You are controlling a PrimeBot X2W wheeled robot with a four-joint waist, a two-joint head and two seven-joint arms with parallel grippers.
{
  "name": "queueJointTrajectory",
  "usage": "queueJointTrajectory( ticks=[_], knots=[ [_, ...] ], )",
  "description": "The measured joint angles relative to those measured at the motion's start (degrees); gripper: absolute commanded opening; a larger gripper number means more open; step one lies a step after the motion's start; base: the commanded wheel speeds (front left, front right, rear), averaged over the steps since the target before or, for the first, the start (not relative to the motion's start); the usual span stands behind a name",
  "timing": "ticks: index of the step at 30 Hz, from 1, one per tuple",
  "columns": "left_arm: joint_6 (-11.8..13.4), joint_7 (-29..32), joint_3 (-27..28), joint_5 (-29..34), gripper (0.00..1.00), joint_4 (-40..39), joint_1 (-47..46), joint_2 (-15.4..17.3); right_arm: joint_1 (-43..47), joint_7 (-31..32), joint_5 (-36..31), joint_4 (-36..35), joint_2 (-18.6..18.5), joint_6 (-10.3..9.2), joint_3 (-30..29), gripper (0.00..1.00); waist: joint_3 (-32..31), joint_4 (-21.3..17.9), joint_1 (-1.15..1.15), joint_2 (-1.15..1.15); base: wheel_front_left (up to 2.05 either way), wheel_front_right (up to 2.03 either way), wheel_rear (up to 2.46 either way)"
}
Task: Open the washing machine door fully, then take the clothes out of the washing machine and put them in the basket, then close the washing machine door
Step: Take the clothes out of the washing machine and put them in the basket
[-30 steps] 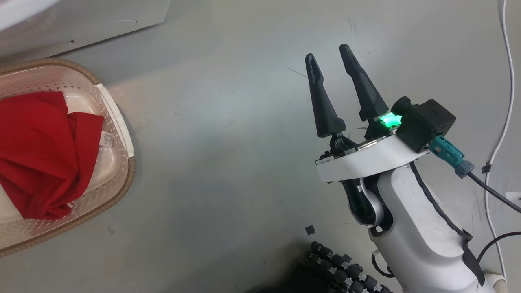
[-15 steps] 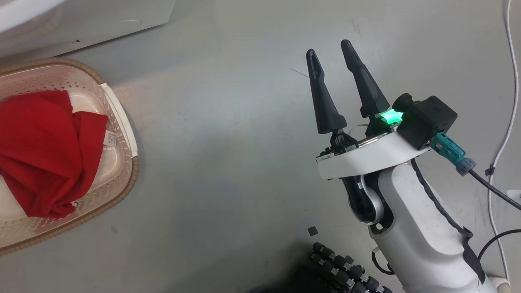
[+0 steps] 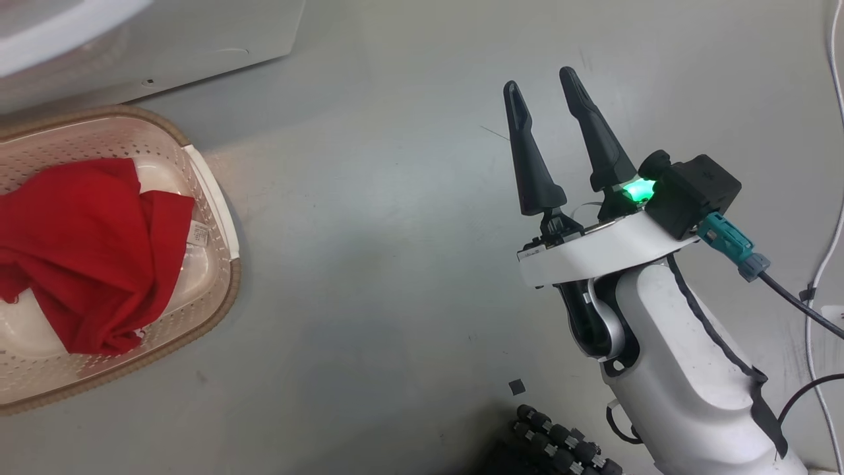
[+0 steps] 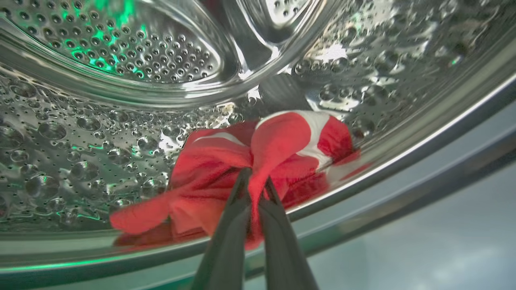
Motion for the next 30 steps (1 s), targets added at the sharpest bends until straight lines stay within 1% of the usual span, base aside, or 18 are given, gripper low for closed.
queueJointTrajectory(
  ticks=[7, 12, 17, 22, 30],
  knots=[
    [0.0, -4.7, 2.9, -4.5, 0.0, -0.5, 3.6, -3.6, 0.1, 0.0, -2.2, 1.2, 0.0, 0.0, -1.2, 1.0, -2.0, 1.8, 0.0, 0.0, 0.0, 0.0, 0.0],
    [0.3, -8.1, 4.1, -6.3, 0.0, -1.8, 5.9, -6.0, 0.1, 0.0, -3.3, 2.0, 0.0, 0.01, -1.6, 1.0, -3.3, 3.2, 0.0, 0.0, 0.0, 0.0, 0.0],
    [1.5, -13.0, 5.5, -8.4, 0.0, -3.9, 9.6, -8.7, 0.4, 0.0, -4.7, 3.1, 0.0, 0.09, -2.4, 1.0, -5.2, 5.0, 0.0, 0.0, 0.0, 0.0, 0.0],
    [2.3, -17.6, 6.2, -9.7, 0.0, -6.5, 14.0, -11.7, 1.5, 0.0, -6.5, 4.3, -0.1, 0.41, -3.2, 1.0, -7.3, 6.9, 0.0, 0.0, 0.0, 0.0, 0.0],
    [3.7, -23.5, 6.6, -11.3, 0.0, -11.6, 20.3, -15.1, 3.1, 0.0, -8.2, 5.3, -0.1, 0.64, -5.4, 1.0, -10.5, 10.5, 0.0, 0.0, 0.0, 0.0, 0.0]
  ],
)
